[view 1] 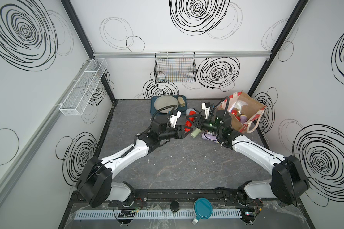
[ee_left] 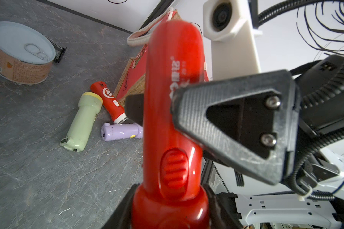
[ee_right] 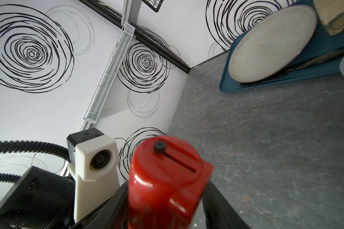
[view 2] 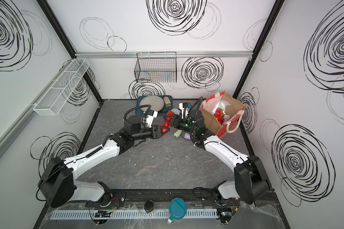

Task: Put the flashlights into the tote bags
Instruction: Pick up the flashlight from the center of the board.

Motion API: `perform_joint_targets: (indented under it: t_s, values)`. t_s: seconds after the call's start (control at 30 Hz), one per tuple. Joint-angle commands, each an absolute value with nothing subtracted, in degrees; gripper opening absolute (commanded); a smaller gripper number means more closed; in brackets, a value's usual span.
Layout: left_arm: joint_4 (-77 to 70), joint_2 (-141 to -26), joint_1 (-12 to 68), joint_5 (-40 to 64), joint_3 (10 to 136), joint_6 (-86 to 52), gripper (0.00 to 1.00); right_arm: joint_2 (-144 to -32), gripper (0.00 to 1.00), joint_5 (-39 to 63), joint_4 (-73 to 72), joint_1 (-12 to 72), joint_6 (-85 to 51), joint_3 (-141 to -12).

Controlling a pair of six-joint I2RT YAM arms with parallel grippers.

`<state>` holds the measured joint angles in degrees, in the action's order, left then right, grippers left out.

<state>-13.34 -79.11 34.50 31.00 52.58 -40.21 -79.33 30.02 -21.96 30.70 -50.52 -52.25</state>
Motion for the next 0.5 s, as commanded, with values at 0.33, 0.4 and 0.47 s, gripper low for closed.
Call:
perform_joint_targets:
  t_s: [0.33, 0.4, 0.47]
  values:
    - [-13.8, -76.5, 35.1, 27.6, 54.4, -35.8, 0.72, -77.5, 0.06, 25.6, -16.7, 30.0, -46.1, -55.9]
    - [-12.5, -76.1, 35.2, 26.5, 54.6, -34.8, 0.86, -76.3, 0.03, 23.5, -12.3, 29.3, -43.4, -57.3]
    - [-11.5, -75.7, 35.2, 25.5, 54.8, -34.1, 0.94, -75.0, 0.01, 20.5, -7.3, 28.3, -41.2, -58.9]
